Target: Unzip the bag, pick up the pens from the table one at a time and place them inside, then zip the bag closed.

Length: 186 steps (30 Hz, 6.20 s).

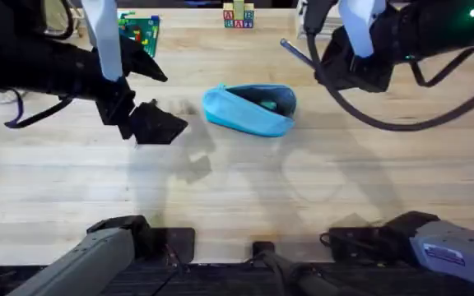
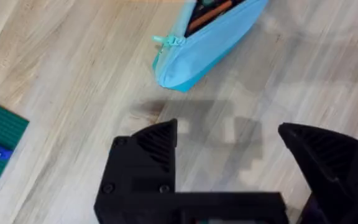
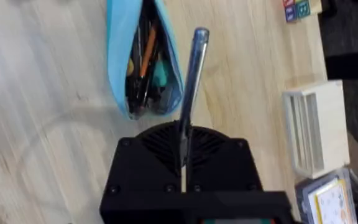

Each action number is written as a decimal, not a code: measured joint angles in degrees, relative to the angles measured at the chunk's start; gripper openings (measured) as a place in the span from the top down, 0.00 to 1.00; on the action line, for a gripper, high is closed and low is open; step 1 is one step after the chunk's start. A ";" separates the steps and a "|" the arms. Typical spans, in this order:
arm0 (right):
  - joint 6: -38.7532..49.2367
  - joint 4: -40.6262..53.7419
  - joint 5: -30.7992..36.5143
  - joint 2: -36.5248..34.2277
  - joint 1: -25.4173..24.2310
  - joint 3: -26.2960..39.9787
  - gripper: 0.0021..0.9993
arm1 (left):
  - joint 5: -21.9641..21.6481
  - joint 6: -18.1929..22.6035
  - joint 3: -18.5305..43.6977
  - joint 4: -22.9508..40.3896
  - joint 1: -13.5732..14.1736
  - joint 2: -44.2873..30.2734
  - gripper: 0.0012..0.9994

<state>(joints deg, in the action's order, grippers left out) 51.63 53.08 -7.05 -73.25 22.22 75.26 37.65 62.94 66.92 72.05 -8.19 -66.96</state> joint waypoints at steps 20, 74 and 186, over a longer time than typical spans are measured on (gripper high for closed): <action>0.94 -5.16 -12.76 -12.78 0.02 0.11 0.97 | 0.02 0.02 0.00 0.42 0.00 0.00 0.01; 0.89 -8.05 -19.21 -28.26 0.02 0.00 0.89 | 0.02 0.02 0.00 1.33 0.00 0.00 0.01; -30.86 30.09 -1.05 19.89 0.00 2.27 0.00 | -38.57 -40.85 0.22 -18.58 0.00 -34.99 0.08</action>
<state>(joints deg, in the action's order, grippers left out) 20.78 83.18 -8.10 -53.36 22.22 77.54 -0.92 22.09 67.13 53.47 -8.19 -101.95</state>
